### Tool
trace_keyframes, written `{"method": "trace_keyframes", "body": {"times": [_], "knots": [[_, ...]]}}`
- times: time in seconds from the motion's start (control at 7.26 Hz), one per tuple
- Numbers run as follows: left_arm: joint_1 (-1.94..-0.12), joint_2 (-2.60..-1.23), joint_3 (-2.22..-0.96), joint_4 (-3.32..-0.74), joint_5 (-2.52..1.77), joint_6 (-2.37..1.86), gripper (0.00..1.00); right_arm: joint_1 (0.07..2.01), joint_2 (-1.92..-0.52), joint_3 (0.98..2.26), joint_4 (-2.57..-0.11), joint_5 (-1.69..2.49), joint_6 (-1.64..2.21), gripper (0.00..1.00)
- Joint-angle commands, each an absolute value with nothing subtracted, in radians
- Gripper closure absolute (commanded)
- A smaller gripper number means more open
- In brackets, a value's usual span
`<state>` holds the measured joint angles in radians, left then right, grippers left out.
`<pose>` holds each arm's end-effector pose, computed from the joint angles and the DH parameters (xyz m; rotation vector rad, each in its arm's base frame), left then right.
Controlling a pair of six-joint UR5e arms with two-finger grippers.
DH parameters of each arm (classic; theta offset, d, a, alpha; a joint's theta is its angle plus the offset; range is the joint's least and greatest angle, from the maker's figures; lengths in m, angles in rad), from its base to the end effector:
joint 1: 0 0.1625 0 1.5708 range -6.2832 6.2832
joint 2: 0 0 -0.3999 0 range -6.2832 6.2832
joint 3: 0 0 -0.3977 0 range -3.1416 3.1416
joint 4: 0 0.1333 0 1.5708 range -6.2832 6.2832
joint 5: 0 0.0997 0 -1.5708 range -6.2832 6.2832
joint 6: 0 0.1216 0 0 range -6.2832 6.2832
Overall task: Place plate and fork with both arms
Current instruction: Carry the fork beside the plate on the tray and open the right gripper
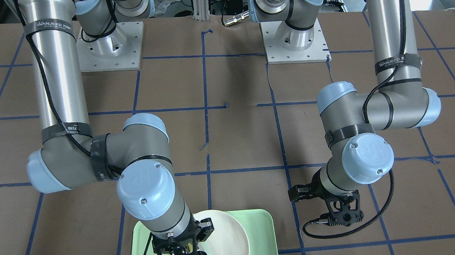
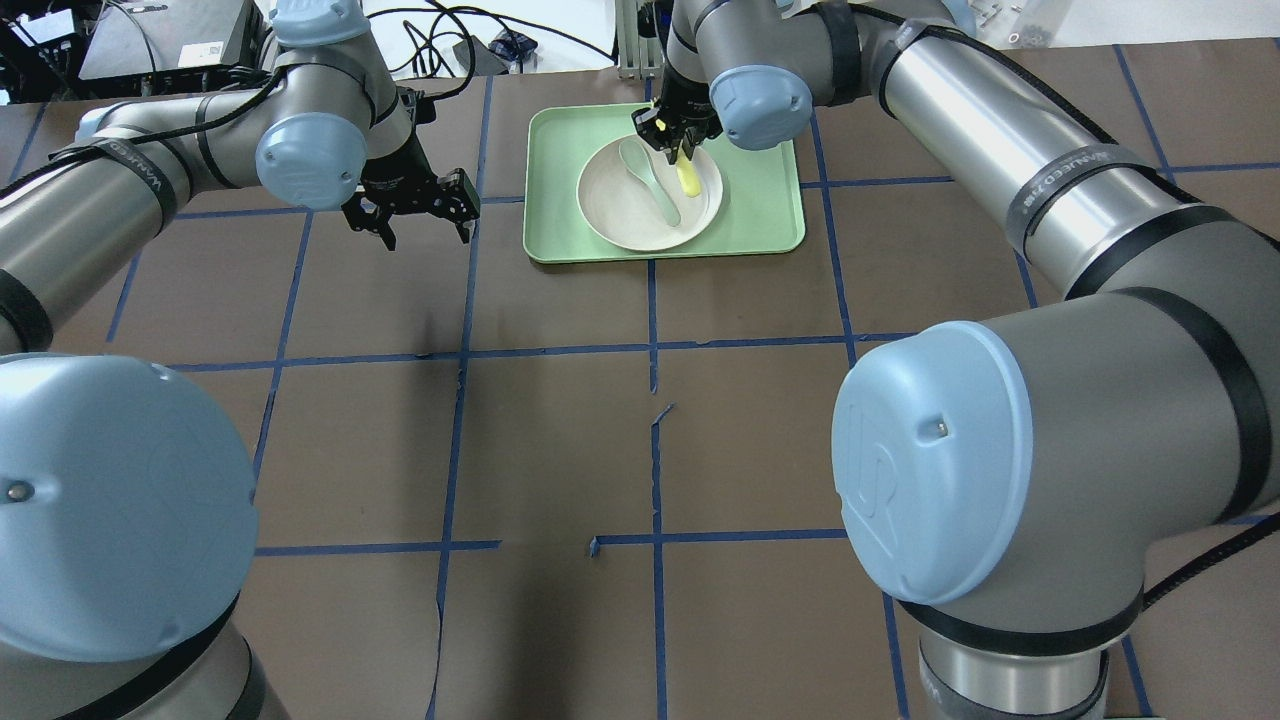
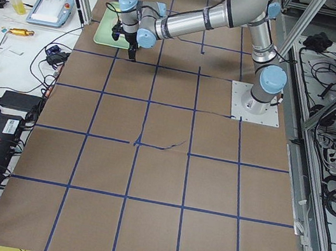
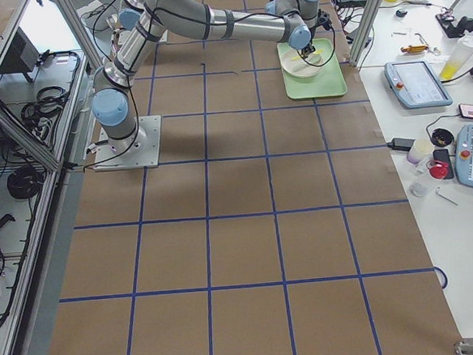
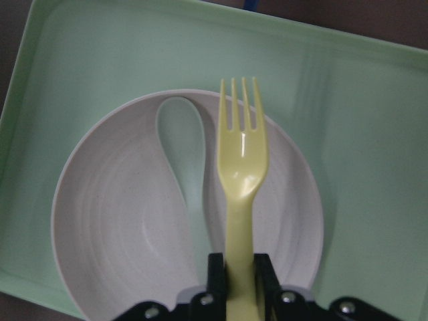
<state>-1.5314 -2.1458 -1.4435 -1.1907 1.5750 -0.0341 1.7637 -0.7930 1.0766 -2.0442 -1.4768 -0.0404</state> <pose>-0.1064 -0.6720 0.1979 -0.1150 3.1337 0.1061 0.2922 -0.7409 0.2361 -0.3651 2.9991 -0.2759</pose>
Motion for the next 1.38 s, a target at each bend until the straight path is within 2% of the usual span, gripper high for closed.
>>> {"method": "trace_keyframes", "body": {"times": [0.0, 0.28, 0.96, 1.1, 1.24], "knots": [[-1.531, -2.145, -1.443, -1.19, 1.578, -0.035, 0.0, 1.676, -0.798, 1.1, -2.042, -1.471, -0.037, 1.0], [-1.531, -2.144, -1.443, -1.19, 1.578, -0.034, 0.0, 1.648, -0.782, 1.155, -2.054, -1.47, -0.067, 1.0], [-1.531, -2.145, -1.482, -1.146, 1.578, -0.035, 0.0, 1.64, -0.707, 1.144, -2.143, -1.407, -0.078, 1.0], [-1.531, -2.141, -1.482, -1.146, 1.578, -0.035, 0.0, 1.64, -0.71, 1.144, -2.146, -1.414, -0.078, 0.78], [-1.531, -2.144, -1.482, -1.146, 1.578, -0.035, 0.0, 1.638, -0.716, 1.149, -2.172, -1.431, -0.084, 0.08]]}}
